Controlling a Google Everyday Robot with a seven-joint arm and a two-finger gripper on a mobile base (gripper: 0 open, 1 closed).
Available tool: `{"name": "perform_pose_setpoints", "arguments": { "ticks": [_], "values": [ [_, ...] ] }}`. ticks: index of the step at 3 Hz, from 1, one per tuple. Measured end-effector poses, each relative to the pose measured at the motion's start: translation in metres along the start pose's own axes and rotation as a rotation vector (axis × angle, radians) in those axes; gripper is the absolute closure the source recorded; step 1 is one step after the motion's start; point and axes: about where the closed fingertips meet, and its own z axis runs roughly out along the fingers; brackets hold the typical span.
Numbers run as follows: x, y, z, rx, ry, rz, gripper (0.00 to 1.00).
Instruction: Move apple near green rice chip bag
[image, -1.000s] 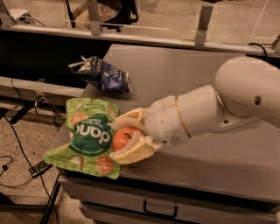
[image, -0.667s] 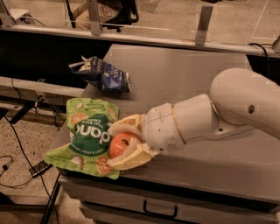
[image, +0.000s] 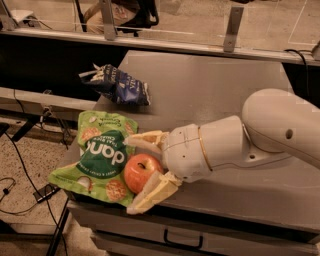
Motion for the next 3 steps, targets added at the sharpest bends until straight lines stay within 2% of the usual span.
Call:
{"name": "perform_pose_setpoints", "arguments": {
  "ticks": [1,2,3],
  "values": [
    [0.005,-0.004,-0.004,0.011,0.015,-0.006,0.0],
    [0.02,-0.016,-0.019,0.023,0.047,0.017,0.0],
    [0.043,-0.033,-0.04,0.005,0.086,0.095,0.0]
  ]
}}
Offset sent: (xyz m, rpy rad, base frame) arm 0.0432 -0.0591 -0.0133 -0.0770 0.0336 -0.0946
